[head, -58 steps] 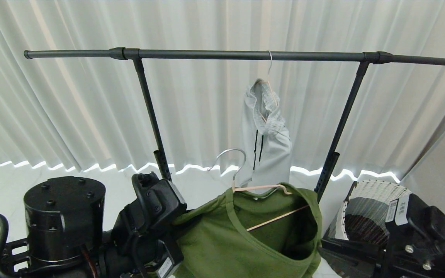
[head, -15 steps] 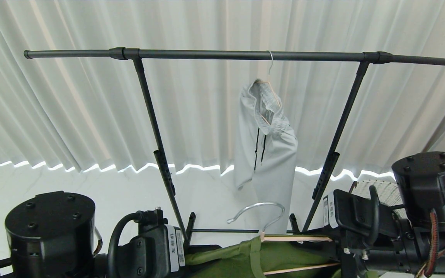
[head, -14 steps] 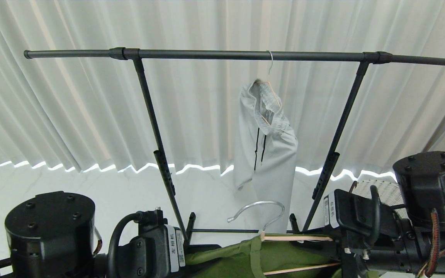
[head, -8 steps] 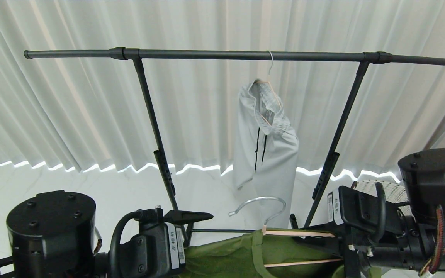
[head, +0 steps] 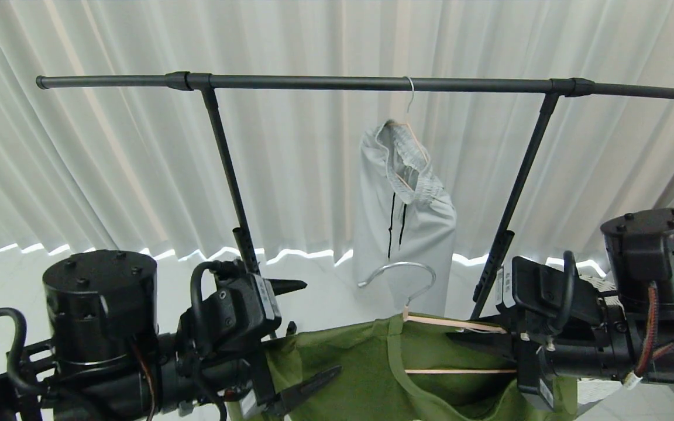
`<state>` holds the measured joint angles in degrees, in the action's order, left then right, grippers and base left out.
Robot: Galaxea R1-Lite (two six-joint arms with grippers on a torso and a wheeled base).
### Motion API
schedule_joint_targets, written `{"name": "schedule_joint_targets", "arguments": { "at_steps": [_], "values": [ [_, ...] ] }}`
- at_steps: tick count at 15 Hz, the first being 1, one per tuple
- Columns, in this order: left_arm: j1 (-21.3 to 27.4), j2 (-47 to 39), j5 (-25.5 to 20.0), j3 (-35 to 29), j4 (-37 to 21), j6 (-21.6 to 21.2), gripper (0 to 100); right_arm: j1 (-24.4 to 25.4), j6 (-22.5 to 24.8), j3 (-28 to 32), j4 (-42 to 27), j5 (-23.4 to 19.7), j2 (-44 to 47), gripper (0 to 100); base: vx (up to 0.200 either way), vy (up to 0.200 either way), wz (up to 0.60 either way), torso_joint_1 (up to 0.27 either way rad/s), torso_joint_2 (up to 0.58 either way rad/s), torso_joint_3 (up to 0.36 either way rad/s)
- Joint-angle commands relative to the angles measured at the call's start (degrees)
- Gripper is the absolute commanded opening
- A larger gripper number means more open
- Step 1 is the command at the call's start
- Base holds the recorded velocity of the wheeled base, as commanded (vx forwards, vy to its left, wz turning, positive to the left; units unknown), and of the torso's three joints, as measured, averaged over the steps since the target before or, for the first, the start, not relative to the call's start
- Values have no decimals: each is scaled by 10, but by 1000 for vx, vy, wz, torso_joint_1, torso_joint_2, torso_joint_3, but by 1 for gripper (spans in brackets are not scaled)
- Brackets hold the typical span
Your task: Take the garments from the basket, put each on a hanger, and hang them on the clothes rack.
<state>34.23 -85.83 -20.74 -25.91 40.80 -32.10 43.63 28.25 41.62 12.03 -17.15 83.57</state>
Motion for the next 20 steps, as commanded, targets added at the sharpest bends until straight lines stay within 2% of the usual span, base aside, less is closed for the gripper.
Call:
{"name": "schedule_joint_targets", "arguments": {
  "at_steps": [1,6,9,17,20],
  "values": [
    [-31,-66,-1,-49,21,1,100,-19,1,28,2,-3,36,0,0,0,0,0,0,0],
    [-55,-135,-3,-113,38,1,100,-73,39,102,4,-28,114,0,0,0,0,0,0,0],
    [-71,-146,-4,-127,38,2,100,-90,40,126,4,-28,136,0,0,0,0,0,0,0],
    [-99,-123,-4,-114,38,5,100,-140,41,123,2,-28,125,0,0,0,0,0,0,0],
    [-113,-79,-4,-88,38,41,100,-165,41,111,-1,-27,107,0,0,0,0,0,0,0]
  ]
}}
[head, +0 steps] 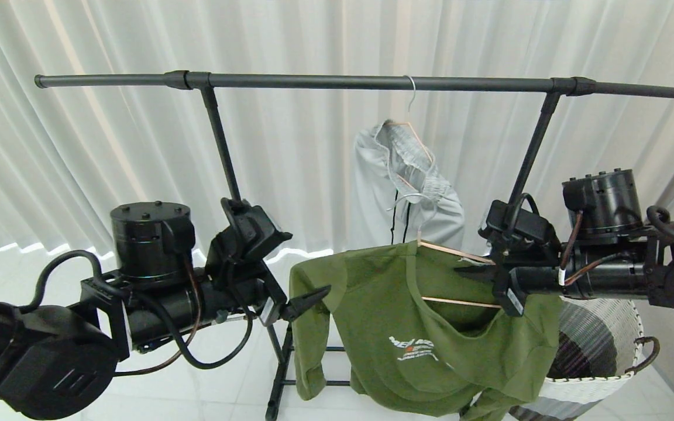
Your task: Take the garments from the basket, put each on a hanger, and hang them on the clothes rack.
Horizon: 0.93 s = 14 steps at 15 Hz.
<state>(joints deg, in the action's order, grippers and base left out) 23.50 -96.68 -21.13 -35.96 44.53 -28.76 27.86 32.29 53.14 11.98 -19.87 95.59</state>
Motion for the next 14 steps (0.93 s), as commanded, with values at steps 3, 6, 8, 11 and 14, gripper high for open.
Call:
{"name": "schedule_joint_targets", "arguments": {
  "at_steps": [3,6,8,11,14],
  "values": [
    [-46,55,6,43,0,36,100,-34,0,-33,-10,7,-46,0,0,0,0,0,0,0],
    [-91,72,5,67,0,35,100,-85,-2,-70,-68,33,-109,0,0,0,0,0,0,0],
    [-115,70,10,76,0,34,100,-146,-3,-94,-137,46,-173,0,0,0,0,0,0,0],
    [-133,70,49,93,0,31,100,-226,-5,-104,-231,64,-244,0,0,0,0,0,0,0],
    [-141,74,57,106,1,31,100,-323,-5,-104,-291,77,-282,0,0,0,0,0,0,0]
  ]
}}
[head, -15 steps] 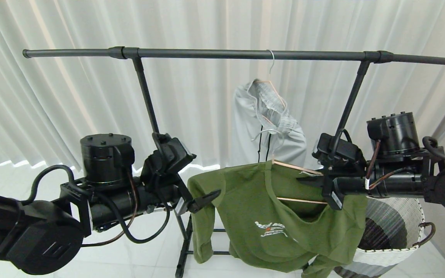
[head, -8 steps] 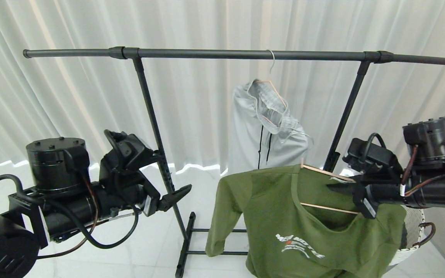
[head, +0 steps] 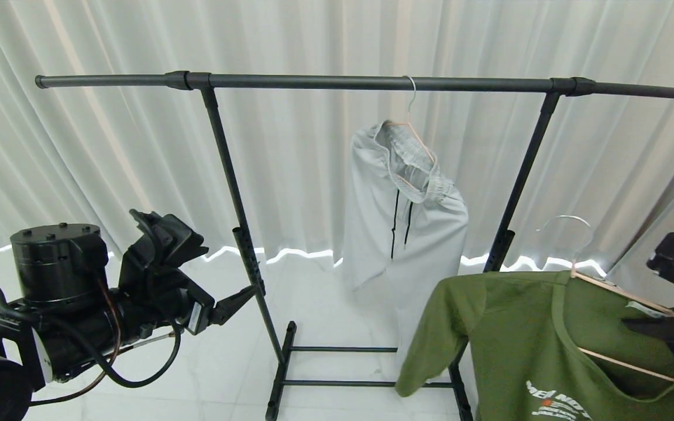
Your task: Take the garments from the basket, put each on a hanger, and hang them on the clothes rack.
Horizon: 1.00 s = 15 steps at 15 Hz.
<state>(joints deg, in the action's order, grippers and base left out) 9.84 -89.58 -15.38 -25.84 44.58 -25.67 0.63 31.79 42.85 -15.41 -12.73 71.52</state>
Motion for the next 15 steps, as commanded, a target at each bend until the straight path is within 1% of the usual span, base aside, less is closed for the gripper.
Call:
{"name": "schedule_joint_targets", "arguments": {
  "at_steps": [1,3,4,6,8,10,11,13,15],
  "values": [
    [-9,5,3,6,1,0,100,-83,0,-1,-23,16,-48,0,0,0,0,0,0,0],
    [-14,5,14,6,7,0,100,-123,0,0,-30,19,-53,0,0,0,0,0,0,0],
    [-18,0,28,15,34,-1,100,-160,0,2,-33,27,-54,0,0,0,0,0,0,0],
    [-19,-5,32,36,75,-1,100,-186,-7,7,-30,30,-54,0,0,0,0,0,0,0],
    [-19,-5,33,56,101,-3,100,-185,-38,26,-30,28,-53,0,0,0,0,0,0,0],
    [-19,-1,34,60,101,-3,100,-172,-77,53,-29,20,-52,0,0,0,0,0,0,0],
    [-19,1,41,60,101,-2,100,-168,-100,68,-29,9,-53,0,0,0,0,0,0,0],
    [-18,10,51,59,101,1,100,-161,-119,94,-29,2,-51,0,0,0,0,0,0,0],
    [-12,35,51,68,98,1,100,-150,-137,115,-29,2,-45,0,0,0,0,0,0,0]
  ]
}}
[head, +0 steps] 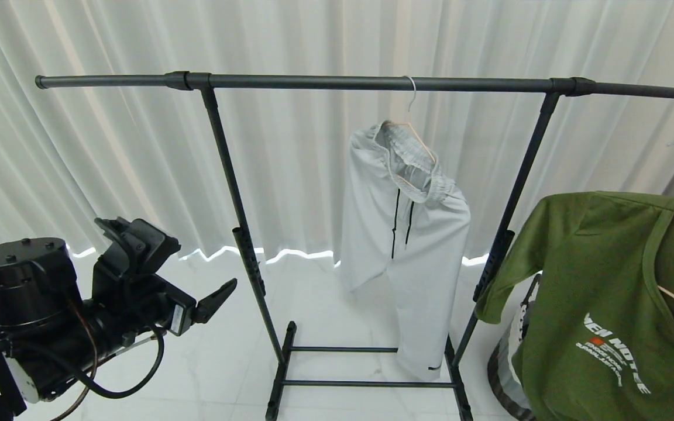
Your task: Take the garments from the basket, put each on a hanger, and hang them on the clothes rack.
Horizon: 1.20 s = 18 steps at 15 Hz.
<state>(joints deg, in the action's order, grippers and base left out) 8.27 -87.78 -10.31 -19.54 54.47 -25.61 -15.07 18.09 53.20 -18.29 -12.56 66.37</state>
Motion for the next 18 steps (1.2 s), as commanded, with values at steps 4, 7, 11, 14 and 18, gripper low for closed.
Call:
{"name": "schedule_joint_targets", "arguments": {
  "at_steps": [4,7,11,14,18],
  "values": [
    [5,45,0,25,-2,2,100,27,-13,21,18,1,15,0,100,0,0,2,2,0],
    [6,46,0,27,-2,2,100,35,-13,35,20,1,22,0,200,0,0,-7,1,10],
    [10,42,0,28,-2,1,100,38,-13,50,22,0,27,0,200,0,0,6,1,4],
    [14,40,-1,28,-2,1,100,50,-20,65,23,0,35,0,200,0,0,2,1,4],
    [18,40,-3,30,-2,4,100,75,-27,72,25,1,42,0,50,0,0,1,1,1]
  ]
}}
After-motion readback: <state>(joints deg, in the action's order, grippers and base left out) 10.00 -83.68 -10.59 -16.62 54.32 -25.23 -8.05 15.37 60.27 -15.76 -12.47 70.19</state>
